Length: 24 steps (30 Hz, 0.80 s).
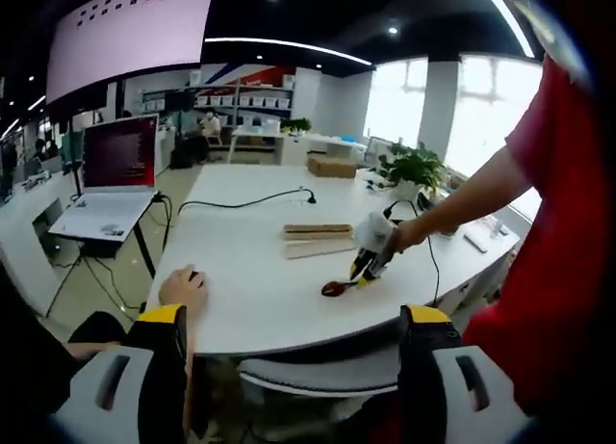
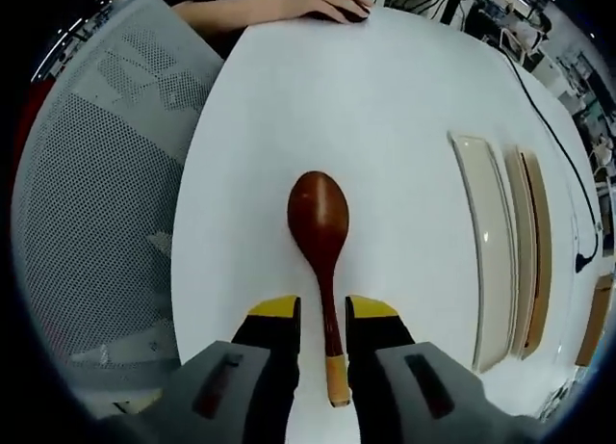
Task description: Arrange the utensils inside the cutlery case until each visible utensil rests in its matching compartment.
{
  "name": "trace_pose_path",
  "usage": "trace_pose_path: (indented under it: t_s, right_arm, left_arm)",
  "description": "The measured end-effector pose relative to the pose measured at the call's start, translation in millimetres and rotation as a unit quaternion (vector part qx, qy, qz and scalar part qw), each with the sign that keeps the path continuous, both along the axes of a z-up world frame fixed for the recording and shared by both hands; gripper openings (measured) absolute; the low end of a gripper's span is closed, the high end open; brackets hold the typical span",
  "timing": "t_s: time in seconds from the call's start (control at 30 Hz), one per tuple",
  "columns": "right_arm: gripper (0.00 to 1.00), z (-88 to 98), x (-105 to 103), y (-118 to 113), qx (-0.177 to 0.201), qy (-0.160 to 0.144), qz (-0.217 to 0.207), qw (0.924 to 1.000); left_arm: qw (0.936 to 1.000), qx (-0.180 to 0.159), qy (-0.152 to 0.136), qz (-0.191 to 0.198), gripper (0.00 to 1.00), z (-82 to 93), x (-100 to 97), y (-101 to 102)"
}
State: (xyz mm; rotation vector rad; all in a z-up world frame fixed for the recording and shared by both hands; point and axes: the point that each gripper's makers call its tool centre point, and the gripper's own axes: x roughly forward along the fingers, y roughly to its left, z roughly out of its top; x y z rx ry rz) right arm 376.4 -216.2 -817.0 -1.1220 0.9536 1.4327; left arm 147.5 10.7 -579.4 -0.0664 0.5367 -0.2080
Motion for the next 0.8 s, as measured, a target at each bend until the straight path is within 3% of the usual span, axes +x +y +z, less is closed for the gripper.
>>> trace_pose_path:
  t_s: [0.07, 0.1, 0.27, 0.53, 0.8]
  right_arm:
    - [0.15, -1.1, 1.6, -1.2, -0.008, -0.007, 0.005, 0.9999]
    - [0.15, -0.4, 2.7, -0.3, -0.007, -0.010, 0.006, 0.9999]
    - [0.15, 1.7, 0.0, 9.2, 0.002, -0.007, 0.006, 1.0000]
    - [0.13, -3.9, 1.1, 8.7, -0.011, 0.002, 0.005, 0.9999]
    - [0.08, -5.4, 3.4, 10.3, -0.027, -0.004, 0.004, 0.9996]
  left_arm:
    - [0.9997, 0.016, 0.014, -0.010, 0.95, -3.4, -4.6, 2.2]
    - [0.9994, 0.033, 0.005, -0.011, 0.96, 0.4, -3.4, 4.4]
    - [0.9999, 0.007, -0.011, -0.001, 0.97, 9.2, 8.6, 1.0]
    - [0.9997, 0.007, -0.014, -0.018, 0.96, 9.5, 18.8, -9.4]
    - [0.9997, 0.005, -0.019, -0.013, 0.96, 10.4, 32.2, -3.5]
